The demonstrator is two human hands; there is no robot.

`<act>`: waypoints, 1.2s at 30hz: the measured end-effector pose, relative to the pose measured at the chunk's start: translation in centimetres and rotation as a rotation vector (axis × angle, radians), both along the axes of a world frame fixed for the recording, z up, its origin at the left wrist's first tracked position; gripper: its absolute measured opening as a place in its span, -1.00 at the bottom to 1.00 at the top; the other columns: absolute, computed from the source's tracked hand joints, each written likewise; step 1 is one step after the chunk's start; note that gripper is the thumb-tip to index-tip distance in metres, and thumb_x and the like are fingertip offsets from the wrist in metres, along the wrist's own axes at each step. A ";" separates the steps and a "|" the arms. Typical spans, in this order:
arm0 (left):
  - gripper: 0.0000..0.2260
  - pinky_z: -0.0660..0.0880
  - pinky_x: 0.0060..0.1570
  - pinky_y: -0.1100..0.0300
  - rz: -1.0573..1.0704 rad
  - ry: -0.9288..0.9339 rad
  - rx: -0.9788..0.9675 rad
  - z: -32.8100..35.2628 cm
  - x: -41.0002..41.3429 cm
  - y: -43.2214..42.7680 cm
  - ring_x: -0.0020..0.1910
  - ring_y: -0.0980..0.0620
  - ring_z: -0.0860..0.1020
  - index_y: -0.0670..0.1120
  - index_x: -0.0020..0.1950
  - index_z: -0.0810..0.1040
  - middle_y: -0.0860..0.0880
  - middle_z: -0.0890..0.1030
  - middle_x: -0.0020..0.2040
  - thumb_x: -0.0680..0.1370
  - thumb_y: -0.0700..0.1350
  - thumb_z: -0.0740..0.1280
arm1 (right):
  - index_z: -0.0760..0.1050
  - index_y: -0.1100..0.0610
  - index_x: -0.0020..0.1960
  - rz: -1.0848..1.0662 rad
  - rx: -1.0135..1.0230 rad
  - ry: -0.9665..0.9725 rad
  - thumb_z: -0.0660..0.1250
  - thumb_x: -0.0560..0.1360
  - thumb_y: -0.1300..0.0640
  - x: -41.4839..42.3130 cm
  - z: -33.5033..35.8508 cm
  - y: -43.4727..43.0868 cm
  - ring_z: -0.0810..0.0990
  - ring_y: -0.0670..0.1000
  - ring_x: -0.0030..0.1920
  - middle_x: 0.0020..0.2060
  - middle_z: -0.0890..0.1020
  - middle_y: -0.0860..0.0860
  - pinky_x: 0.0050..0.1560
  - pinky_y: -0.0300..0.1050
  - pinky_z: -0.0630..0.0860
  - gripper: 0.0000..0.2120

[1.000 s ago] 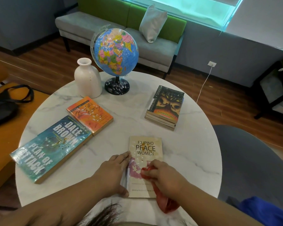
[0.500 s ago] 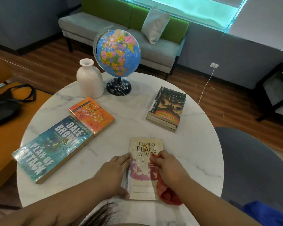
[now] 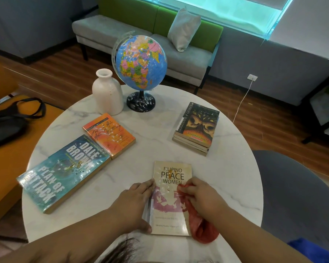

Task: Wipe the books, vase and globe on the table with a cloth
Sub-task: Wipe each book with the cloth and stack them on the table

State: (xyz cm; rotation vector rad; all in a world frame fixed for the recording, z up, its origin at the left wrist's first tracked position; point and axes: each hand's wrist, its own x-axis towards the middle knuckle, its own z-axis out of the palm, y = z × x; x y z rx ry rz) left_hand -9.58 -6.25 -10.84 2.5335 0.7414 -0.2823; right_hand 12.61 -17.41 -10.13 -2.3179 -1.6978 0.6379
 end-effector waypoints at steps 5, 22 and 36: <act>0.11 0.12 0.46 0.17 0.006 0.001 -0.008 0.0 0.0 0.0 0.51 0.07 0.03 0.01 0.59 -0.15 0.14 -0.13 0.58 0.29 0.27 0.50 | 0.41 -0.06 0.32 -0.010 -0.107 -0.138 0.13 0.63 -0.07 -0.4 -0.3 1.5 0.52 0.02 0.12 0.14 0.46 -0.03 0.15 -0.12 0.50 -0.70; 0.09 0.13 0.46 0.17 -0.002 -0.009 -0.009 0.0 -0.1 0.0 0.51 0.08 0.03 0.01 0.59 -0.14 0.14 -0.14 0.58 0.30 0.28 0.48 | 0.47 0.02 0.06 -0.030 0.000 -0.165 0.15 0.58 -0.20 0.9 -0.7 3.0 0.57 -0.12 -0.15 -0.11 0.56 -0.09 -0.12 -0.14 0.55 -0.69; 0.09 0.12 0.47 0.18 -0.006 -0.023 -0.005 0.1 -0.1 0.0 0.51 0.07 0.03 0.01 0.59 -0.13 0.12 -0.14 0.58 0.29 0.27 0.48 | 0.40 0.03 0.26 -0.169 -0.115 -0.026 0.10 0.64 -0.05 -0.2 -0.3 4.9 0.44 -0.15 -0.19 -0.05 0.44 -0.09 -0.15 -0.22 0.45 -0.73</act>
